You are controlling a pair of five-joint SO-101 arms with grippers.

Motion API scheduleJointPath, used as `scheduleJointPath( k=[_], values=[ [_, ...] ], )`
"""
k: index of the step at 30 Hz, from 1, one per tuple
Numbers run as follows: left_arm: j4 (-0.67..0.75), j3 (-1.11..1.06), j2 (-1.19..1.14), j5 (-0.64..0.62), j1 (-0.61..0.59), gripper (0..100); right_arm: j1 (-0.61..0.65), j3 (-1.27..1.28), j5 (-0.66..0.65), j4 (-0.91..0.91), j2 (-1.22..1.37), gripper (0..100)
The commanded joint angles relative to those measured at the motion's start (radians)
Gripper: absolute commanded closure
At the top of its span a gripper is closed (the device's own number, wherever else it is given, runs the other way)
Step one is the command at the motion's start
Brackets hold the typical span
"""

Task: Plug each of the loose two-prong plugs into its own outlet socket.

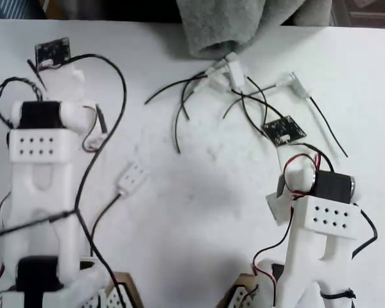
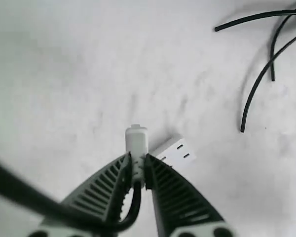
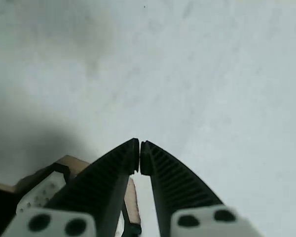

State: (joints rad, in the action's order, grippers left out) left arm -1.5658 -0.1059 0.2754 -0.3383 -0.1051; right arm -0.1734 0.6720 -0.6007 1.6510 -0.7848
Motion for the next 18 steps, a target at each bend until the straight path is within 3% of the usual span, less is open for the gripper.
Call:
scheduleJointPath(
  k=[1,5,9,12,14,18],
  values=[
    [-0.018,0.048,-0.036,-0.224,0.012,97,-0.008,-0.003,0.002,-0.010,-0.019,97.9],
    [-0.086,0.052,-0.064,-0.442,0.065,97,-0.008,0.023,0.002,-0.028,-0.019,97.9],
    [-0.132,0.057,-0.070,-0.453,0.214,97,-0.008,0.092,0.002,-0.102,-0.019,97.9],
    [-0.075,0.049,-0.073,-0.459,0.312,97,-0.008,0.121,0.002,-0.131,-0.019,97.9],
    [-0.041,0.049,-0.073,-0.468,0.334,97,-0.008,0.126,0.002,-0.130,-0.019,97.9],
    [-0.017,0.048,-0.073,-0.641,0.308,97,-0.008,0.126,0.002,-0.130,-0.018,97.9]
  ],
)
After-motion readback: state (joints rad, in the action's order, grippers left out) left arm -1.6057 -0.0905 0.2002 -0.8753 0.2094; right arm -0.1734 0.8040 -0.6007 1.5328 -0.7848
